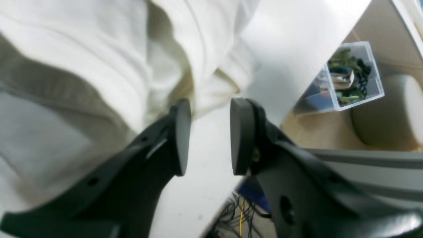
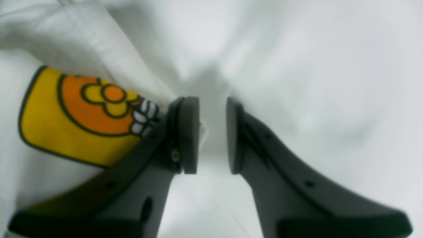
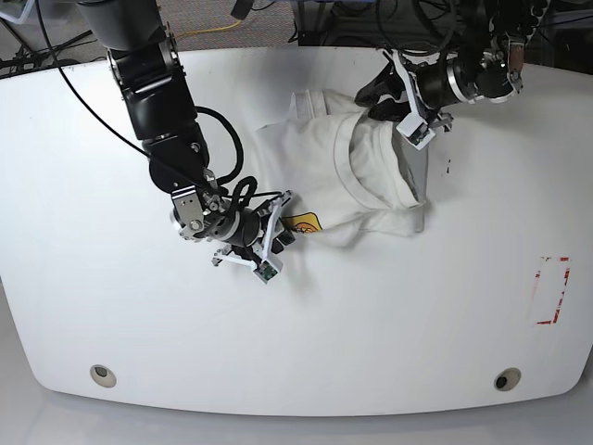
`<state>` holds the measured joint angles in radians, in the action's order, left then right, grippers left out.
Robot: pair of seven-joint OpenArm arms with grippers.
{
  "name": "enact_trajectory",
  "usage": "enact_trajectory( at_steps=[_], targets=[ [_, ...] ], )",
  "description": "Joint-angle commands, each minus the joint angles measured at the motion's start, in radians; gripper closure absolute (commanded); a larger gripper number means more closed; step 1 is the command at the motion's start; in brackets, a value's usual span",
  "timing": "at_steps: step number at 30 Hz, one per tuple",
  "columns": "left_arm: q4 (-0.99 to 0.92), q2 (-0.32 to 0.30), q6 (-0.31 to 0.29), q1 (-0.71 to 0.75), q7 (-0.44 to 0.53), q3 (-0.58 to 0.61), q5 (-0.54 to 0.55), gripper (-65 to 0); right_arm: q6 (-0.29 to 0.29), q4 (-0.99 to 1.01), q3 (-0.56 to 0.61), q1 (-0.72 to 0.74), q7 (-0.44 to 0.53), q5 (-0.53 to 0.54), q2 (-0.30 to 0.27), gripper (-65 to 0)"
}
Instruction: Fold the T-shirt properly
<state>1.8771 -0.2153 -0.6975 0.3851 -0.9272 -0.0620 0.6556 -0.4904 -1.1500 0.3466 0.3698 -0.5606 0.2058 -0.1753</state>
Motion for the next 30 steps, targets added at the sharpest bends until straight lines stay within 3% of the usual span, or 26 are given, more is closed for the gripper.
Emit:
enact_trajectory(
  at_steps=[1,7,12,18,30],
  targets=[
    [-0.075,0.003,-0.001,-0.033,0.020,-0.008,-0.010,-18.3,-0.001,-0.017,-0.005,0.030,0.017,0.005,-0.002,-14.0],
    [-0.198,-0.005,-0.001,-0.133,0.020,-0.015,-0.017,-18.3,-0.046,-0.022,-0.005,0.002,0.017,0.014,-0.023,-13.8],
    [-0.210,-0.006,-0.001,-0.176,0.020,-0.088,-0.020,-18.3,-0.057,-0.023,-0.057,-0.033,0.017,0.014,-0.033,-13.8],
    [-0.273,-0.036,-0.001,-0.266,0.020,-0.109,-0.095,-18.3,-0.155,-0.103,-0.123,-0.127,0.017,0.005,-0.066,-13.8],
    [-0.414,-0.051,-0.001,-0.446,0.020,-0.120,-0.251,-18.3,-0.156,-0.351,-0.119,-0.378,0.011,0.005,-0.088,-13.8]
  ],
)
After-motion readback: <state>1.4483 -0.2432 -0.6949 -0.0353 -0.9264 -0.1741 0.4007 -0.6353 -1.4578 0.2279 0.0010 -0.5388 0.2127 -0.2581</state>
